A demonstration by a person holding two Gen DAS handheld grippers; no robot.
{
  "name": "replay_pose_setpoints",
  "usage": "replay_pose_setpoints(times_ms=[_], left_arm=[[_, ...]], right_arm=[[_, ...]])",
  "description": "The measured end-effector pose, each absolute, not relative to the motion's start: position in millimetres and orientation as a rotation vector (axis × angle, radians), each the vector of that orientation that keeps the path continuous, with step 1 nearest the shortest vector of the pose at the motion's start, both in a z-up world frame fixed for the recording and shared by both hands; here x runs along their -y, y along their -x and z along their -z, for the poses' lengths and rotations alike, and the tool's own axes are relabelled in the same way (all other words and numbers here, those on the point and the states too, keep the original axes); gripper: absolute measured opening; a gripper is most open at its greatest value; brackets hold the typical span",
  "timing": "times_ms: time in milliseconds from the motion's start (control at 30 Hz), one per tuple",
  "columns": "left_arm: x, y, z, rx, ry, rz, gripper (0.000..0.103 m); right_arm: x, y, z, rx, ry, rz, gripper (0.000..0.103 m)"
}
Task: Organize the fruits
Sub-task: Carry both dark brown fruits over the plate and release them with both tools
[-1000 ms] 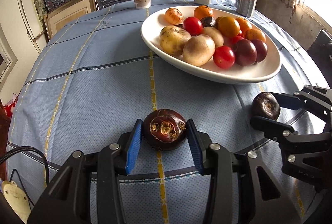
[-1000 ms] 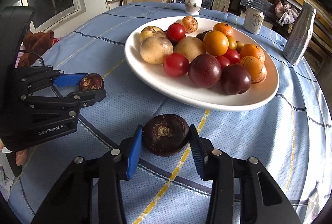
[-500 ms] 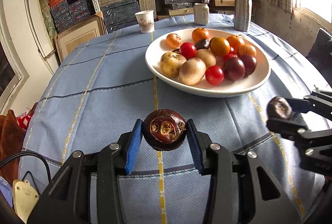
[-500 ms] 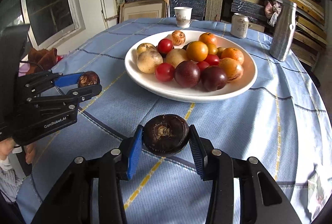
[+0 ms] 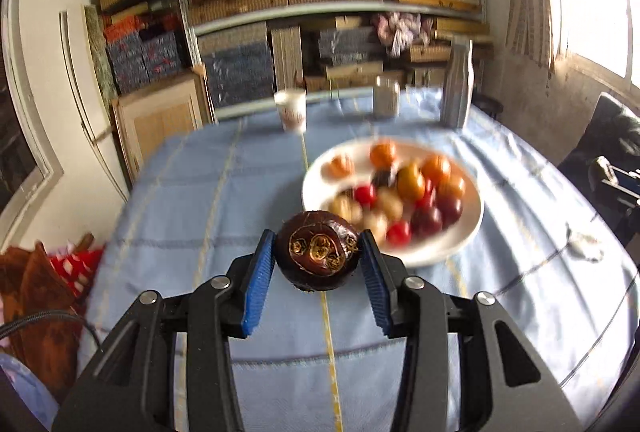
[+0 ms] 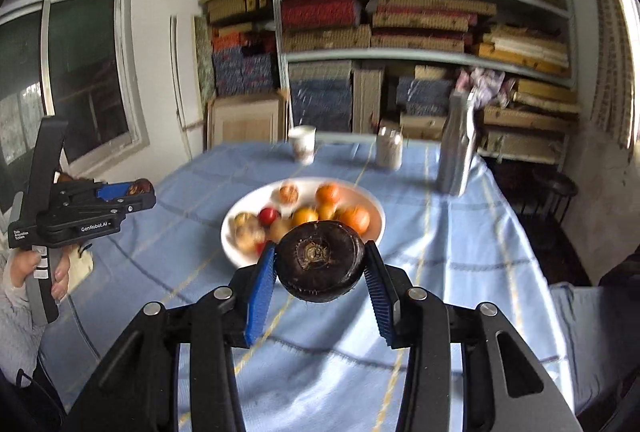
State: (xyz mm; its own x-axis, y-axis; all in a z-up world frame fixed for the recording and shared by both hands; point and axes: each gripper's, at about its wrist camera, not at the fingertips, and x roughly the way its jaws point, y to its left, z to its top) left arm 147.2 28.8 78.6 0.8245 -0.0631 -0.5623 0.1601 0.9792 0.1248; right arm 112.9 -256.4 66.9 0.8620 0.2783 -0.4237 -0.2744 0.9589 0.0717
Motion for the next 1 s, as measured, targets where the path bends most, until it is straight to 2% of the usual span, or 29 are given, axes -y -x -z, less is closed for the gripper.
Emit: replay_pose_setpoints(times_ms=[200, 333, 467, 633, 1000], left_arm=[[-13, -168, -138, -0.528, -0.169, 0.139, 0.042], [1, -208, -143, -0.557, -0.17, 0.14, 0.042], [7, -257, -119, -0.631, -0.141, 0.136, 0.042], [13, -309, -63, -0.742, -0.123, 0.147, 0.042], [6, -358, 11, -0.865, -0.089, 0.158, 0.042]], right_arm=[[261, -124, -133, -0.32, -0.007, -0.283, 0.044], [249, -160, -150, -0.316, -0.015, -0.295, 0.044], [229, -219, -133, -0.395, -0.01, -0.304, 0.044], [199, -289, -89, -0.535, -0.01, -0.325, 0.044], [156, -373, -17, -0.736, 0.004, -0.319, 0.044]])
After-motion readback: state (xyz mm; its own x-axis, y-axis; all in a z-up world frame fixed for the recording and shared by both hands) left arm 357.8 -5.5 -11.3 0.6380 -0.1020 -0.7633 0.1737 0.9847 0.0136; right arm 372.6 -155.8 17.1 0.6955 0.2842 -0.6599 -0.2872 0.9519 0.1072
